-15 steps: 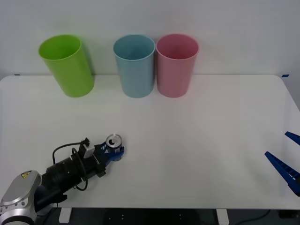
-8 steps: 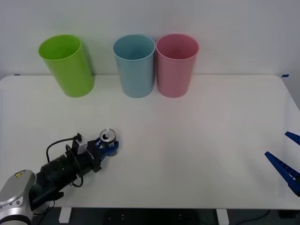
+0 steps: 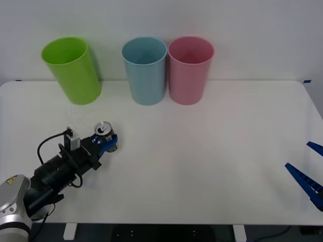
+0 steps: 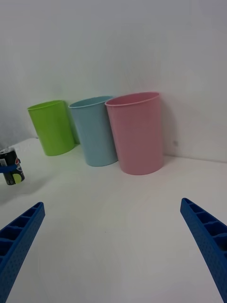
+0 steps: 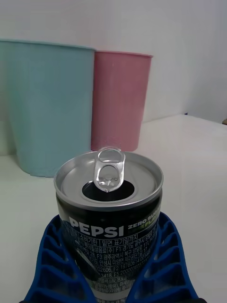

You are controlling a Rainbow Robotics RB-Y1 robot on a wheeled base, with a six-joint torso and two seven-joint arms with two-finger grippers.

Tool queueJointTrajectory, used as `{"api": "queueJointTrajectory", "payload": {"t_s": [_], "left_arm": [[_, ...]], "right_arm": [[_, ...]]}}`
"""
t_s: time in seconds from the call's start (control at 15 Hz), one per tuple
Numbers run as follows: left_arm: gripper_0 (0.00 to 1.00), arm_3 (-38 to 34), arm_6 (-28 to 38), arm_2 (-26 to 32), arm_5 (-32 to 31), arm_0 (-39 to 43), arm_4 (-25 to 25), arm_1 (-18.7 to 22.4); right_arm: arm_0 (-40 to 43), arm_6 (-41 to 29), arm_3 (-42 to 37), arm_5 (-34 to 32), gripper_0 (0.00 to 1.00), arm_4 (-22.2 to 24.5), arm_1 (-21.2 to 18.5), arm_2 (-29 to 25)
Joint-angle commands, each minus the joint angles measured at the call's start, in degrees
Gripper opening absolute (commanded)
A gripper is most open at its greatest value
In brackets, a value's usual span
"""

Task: Grasp the object on the table and drop it into the matching bin: aluminum can to the light blue bin, PET bottle to the pink bin.

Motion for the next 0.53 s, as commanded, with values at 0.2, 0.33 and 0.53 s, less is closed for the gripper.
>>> {"api": "queueJointTrajectory", "payload": {"t_s": [0.2,0.33,0.53], "left_arm": [[0.00,-5.53,3.38,0.07,5.20,-0.24,0.88,0.37],[0.00,-9.48,9.53,0.07,5.99,-0.41,0.88,0.37],[0.00,-14.76,15.60,-0.63,10.21,-0.76,0.53,0.45]], "right_arm": [[0.00,0.00,0.00,0.00,1.00,0.00,0.00,0.00],[0.00,0.00,0.00,0.00,1.00,0.00,0.00,0.00],[0.00,0.00,0.00,0.00,1.00,0.00,0.00,0.00]]}}
